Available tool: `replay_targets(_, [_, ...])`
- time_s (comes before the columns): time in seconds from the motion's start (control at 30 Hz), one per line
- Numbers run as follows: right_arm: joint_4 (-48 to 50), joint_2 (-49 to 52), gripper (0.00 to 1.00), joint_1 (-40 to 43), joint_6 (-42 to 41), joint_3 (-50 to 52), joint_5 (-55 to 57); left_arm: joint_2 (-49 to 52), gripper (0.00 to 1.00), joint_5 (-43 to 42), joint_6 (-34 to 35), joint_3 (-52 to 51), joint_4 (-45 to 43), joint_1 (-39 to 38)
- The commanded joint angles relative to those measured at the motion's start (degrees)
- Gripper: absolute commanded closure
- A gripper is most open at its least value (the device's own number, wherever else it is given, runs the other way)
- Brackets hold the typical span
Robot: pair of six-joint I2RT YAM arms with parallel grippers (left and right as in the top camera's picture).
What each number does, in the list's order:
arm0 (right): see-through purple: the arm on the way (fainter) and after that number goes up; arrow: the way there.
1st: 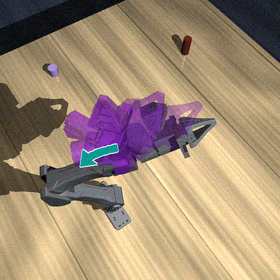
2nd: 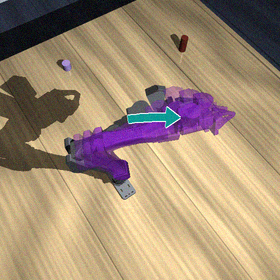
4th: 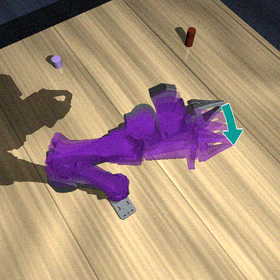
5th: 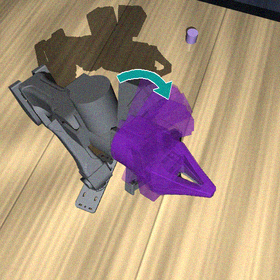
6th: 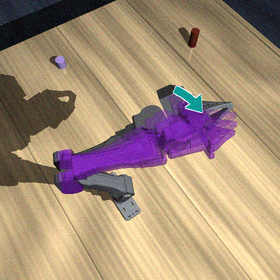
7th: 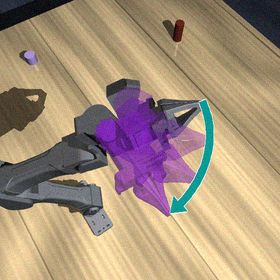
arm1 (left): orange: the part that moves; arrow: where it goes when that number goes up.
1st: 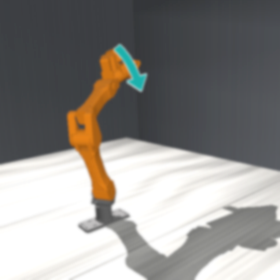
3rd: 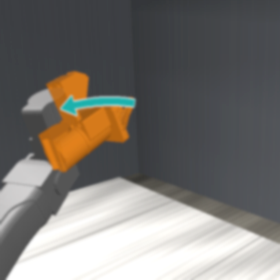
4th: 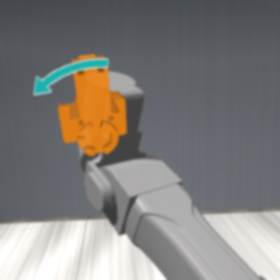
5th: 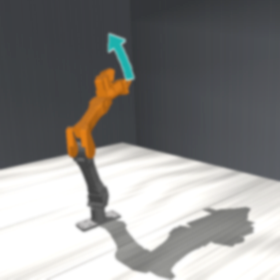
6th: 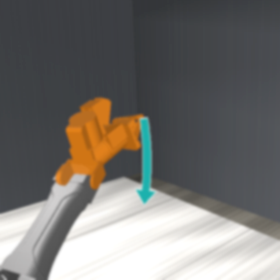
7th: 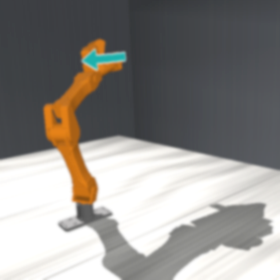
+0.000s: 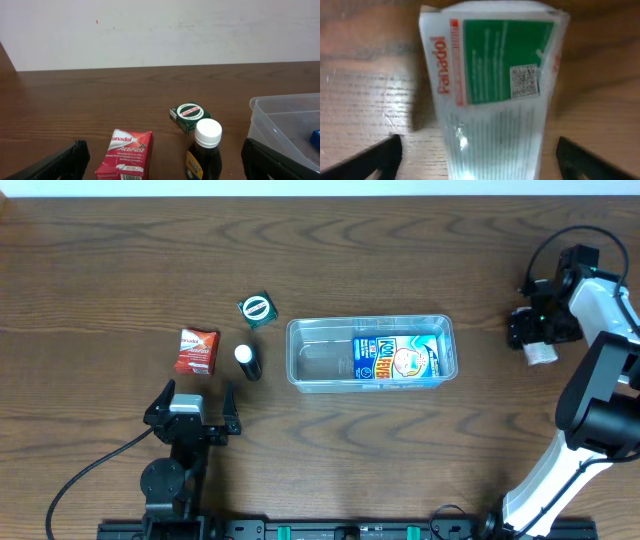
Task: Pack container
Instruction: 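Grasp the white-green Panadol box with the right gripper and lift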
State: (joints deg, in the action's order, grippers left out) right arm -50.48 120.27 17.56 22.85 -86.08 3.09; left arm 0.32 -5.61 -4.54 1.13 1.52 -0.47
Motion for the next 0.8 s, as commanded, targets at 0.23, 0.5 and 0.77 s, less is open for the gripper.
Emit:
replay_targets(0.23, [2.9,0.1,0.02,0.4,-1.6,0.3,-1.1,0.0,0.02,-1.2,-0.4,-0.9,2.1,0.2])
replay_targets(0.5, [1.9,0.1,0.38,0.4,-4.6,0.3,-3.2,0.0,0.02,-1.2,-0.4,-0.9,2.1,0.2])
replay_targets(0.77, [0.4,0.1,0.68,0.4,-6.6,0.3,-5.1,0.0,0.02,-1.2,-0.4,-0.9,2.1,0.2])
